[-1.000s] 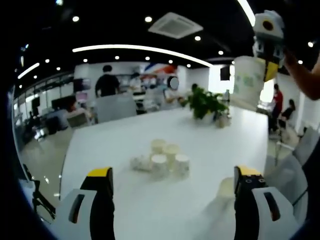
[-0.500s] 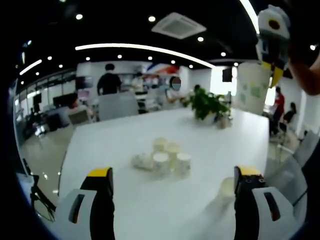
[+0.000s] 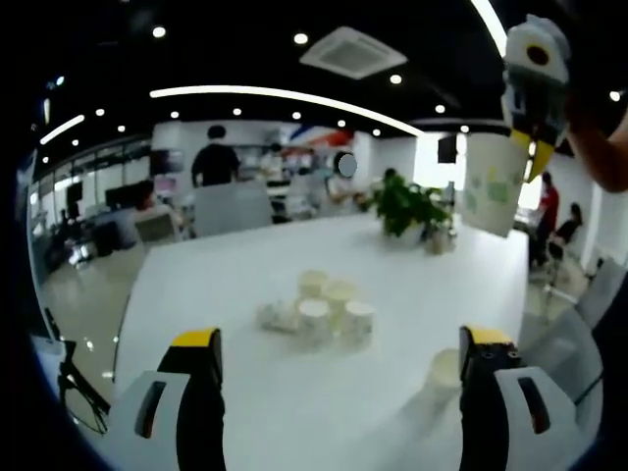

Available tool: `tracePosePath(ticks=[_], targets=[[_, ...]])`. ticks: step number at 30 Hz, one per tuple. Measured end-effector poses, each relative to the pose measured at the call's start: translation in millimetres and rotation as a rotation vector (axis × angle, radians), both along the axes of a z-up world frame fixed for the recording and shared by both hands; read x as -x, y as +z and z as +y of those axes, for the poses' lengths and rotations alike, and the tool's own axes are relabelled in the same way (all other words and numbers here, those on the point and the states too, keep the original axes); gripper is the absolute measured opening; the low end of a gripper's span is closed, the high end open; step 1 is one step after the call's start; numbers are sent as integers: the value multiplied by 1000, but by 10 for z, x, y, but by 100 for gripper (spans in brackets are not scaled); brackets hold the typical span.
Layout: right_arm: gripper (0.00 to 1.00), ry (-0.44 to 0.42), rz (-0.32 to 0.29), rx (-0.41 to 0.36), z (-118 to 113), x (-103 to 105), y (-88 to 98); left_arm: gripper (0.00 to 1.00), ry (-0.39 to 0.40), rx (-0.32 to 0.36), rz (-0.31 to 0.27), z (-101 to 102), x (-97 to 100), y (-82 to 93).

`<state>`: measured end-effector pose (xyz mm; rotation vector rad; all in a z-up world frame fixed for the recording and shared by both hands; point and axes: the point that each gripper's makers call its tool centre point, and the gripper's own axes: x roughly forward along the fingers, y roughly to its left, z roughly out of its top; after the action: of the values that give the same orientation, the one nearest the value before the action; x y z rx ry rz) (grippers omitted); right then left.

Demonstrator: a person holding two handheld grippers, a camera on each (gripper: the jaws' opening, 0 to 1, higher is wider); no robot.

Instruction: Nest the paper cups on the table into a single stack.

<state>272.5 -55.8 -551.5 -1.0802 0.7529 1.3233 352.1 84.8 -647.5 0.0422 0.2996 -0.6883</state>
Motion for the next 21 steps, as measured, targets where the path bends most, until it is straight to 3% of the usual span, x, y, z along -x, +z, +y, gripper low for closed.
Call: tracePosePath(ticks=[12, 21], targets=[[0, -23, 12, 4, -43, 1, -111, 98, -12, 9, 4, -49, 30, -14], [0, -40, 25, -2, -56, 23, -228, 98, -9, -28, -6, -36, 43, -57]])
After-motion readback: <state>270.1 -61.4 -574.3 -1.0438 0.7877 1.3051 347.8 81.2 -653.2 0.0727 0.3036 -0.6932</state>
